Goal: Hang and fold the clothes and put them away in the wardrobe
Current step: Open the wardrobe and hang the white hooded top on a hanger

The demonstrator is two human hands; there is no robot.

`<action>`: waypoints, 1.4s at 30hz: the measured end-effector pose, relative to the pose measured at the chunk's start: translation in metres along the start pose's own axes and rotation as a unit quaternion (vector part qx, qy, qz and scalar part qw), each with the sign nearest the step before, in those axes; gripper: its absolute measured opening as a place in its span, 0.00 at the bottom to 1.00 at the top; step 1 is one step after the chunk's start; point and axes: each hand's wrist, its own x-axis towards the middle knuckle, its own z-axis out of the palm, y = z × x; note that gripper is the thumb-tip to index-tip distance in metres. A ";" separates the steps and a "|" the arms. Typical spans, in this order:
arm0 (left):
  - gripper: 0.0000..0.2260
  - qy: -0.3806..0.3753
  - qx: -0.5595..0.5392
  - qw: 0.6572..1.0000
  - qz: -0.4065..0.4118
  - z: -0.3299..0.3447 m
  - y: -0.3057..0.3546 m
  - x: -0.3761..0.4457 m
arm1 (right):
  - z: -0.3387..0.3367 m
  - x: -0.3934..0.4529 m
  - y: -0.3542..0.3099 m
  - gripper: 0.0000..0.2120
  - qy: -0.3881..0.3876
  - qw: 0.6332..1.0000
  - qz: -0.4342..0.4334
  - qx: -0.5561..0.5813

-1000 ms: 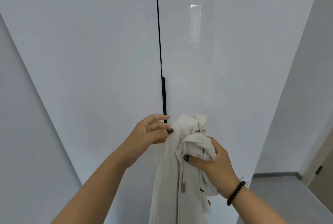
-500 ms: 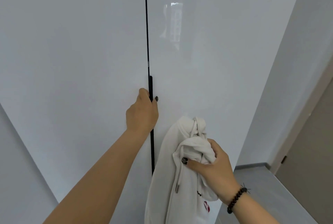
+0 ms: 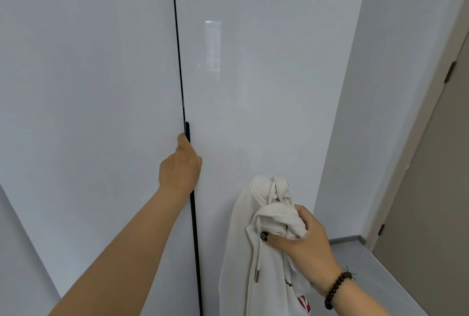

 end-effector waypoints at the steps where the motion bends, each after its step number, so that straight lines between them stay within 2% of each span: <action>1: 0.22 -0.004 -0.024 1.000 -0.008 -0.003 0.004 -0.004 | -0.004 -0.002 -0.002 0.22 -0.004 1.000 -0.004 -0.001; 6: 0.32 -0.034 -0.107 0.992 -0.060 -0.014 0.018 -0.026 | -0.020 -0.019 -0.014 0.22 -0.023 1.000 -0.014 -0.011; 10: 0.27 -0.015 -0.141 0.986 -0.084 -0.022 0.028 -0.044 | -0.033 -0.037 -0.021 0.21 -0.042 0.999 -0.018 -0.011; 12: 0.21 0.006 -0.130 0.989 -0.069 -0.025 0.031 -0.056 | -0.039 -0.047 -0.024 0.21 -0.057 0.998 -0.019 -0.007; 15: 0.17 0.050 -0.081 0.995 -0.034 -0.031 0.041 -0.081 | -0.043 -0.061 -0.025 0.22 -0.081 0.997 -0.016 -0.009; 16: 0.19 0.068 -0.052 0.996 -0.018 -0.032 0.046 -0.088 | -0.042 -0.066 -0.025 0.22 -0.085 0.996 -0.014 -0.013; 18: 0.31 0.092 0.015 0.995 0.031 -0.038 0.056 -0.105 | -0.040 -0.078 -0.025 0.22 -0.088 0.996 -0.010 -0.019; 19: 0.30 0.106 0.047 0.993 0.036 -0.037 0.060 -0.112 | -0.039 -0.084 -0.026 0.22 -0.090 0.996 -0.009 -0.021; 21: 0.16 0.071 0.043 0.996 -0.021 -0.042 0.069 -0.122 | -0.039 -0.096 -0.028 0.23 -0.096 0.995 -0.012 -0.029; 22: 0.14 0.052 0.043 0.997 -0.034 -0.046 0.074 -0.124 | -0.040 -0.101 -0.030 0.24 -0.095 0.995 -0.012 -0.031; 28: 0.12 -0.043 0.090 0.995 -0.028 -0.062 0.089 -0.138 | -0.052 -0.125 -0.037 0.24 -0.023 0.999 -0.004 -0.037; 31: 0.15 -0.027 0.097 0.994 -0.035 -0.059 0.091 -0.141 | -0.058 -0.132 -0.040 0.23 0.020 0.999 -0.004 -0.038; 34: 0.24 -0.047 0.093 0.994 -0.043 -0.066 0.098 -0.143 | -0.069 -0.142 -0.036 0.22 0.052 0.998 0.003 -0.027; 37: 0.32 -0.076 0.085 0.991 -0.074 -0.069 0.107 -0.144 | -0.086 -0.154 -0.029 0.22 0.059 0.998 0.011 -0.028; 42: 0.36 -0.034 0.031 0.991 -0.126 -0.064 0.119 -0.150 | -0.117 -0.148 -0.016 0.23 0.045 0.998 0.021 -0.036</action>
